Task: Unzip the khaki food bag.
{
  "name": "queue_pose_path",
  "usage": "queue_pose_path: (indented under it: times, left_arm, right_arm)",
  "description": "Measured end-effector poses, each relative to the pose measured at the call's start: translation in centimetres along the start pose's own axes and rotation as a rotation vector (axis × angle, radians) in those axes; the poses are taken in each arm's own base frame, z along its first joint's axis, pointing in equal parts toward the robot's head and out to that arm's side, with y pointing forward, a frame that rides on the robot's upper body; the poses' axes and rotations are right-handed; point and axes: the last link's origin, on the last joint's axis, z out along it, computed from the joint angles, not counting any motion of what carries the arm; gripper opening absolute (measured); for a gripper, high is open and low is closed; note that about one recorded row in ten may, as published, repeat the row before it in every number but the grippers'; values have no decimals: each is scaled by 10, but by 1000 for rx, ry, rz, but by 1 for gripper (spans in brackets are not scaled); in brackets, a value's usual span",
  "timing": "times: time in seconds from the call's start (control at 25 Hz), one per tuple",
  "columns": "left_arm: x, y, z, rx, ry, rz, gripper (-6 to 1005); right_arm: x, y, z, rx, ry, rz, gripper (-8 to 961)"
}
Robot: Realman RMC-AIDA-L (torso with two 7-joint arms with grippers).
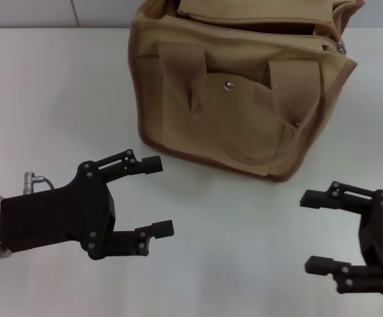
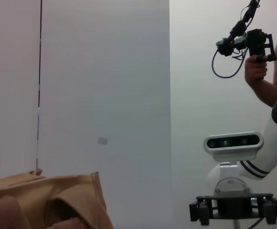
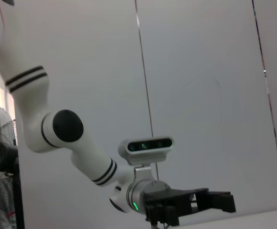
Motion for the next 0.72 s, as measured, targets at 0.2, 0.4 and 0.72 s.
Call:
queue_pose_path:
  times: [0.2,0.4,0.72]
  left_arm:
    - [1,-1,1,-8,-5,8,856]
    - [1,-2,3,-10,-4,9,857]
    - [0,-2,5,-11,-5,8,857]
  right_arm:
    - [5,-1,6,6,17,11,783]
    - [6,0,6,5,19,15,783]
    - [7,-1,8,8,25,16,783]
